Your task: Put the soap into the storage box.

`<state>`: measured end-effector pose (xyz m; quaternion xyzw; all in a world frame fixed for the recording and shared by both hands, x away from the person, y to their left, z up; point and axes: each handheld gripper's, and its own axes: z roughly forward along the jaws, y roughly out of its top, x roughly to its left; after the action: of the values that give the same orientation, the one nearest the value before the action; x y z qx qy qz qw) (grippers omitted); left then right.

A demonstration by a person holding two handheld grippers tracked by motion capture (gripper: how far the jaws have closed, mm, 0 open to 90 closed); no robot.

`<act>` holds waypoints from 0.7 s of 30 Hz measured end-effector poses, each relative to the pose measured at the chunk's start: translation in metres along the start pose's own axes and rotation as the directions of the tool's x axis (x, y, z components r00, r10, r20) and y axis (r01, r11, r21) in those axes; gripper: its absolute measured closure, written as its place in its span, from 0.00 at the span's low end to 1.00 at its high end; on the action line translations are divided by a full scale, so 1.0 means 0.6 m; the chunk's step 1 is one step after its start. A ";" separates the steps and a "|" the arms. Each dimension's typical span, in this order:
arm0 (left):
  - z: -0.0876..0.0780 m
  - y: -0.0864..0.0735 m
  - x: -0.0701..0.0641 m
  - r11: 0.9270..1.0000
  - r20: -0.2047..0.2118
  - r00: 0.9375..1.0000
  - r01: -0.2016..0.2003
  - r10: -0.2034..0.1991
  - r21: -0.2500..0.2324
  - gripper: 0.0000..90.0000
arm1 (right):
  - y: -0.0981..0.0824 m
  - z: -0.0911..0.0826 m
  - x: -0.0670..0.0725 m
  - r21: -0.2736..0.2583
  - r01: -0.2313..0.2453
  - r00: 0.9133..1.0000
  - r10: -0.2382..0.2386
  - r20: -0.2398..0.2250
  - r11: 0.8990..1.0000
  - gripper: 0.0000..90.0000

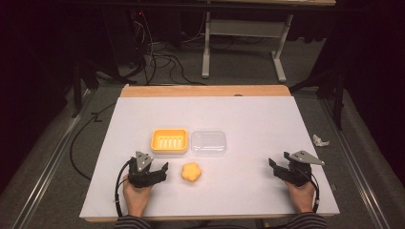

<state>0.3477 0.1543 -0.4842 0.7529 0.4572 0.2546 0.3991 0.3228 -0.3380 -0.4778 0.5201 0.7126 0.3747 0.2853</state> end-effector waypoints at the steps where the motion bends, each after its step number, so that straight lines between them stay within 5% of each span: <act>1: 0.000 0.000 0.000 1.000 0.001 1.000 -0.001 0.001 0.000 0.20 | 0.000 0.000 0.000 0.000 0.000 1.000 0.000 0.001 1.000 0.35; 21: -0.002 -0.001 0.000 1.000 -0.002 1.000 0.004 -0.004 -0.011 0.23 | 0.000 0.001 0.002 0.001 0.011 1.000 -0.011 0.010 1.000 0.34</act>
<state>0.3467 0.1546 -0.4840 0.7497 0.4577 0.2570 0.4031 0.3228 -0.3368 -0.4779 0.5180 0.7141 0.3703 0.2909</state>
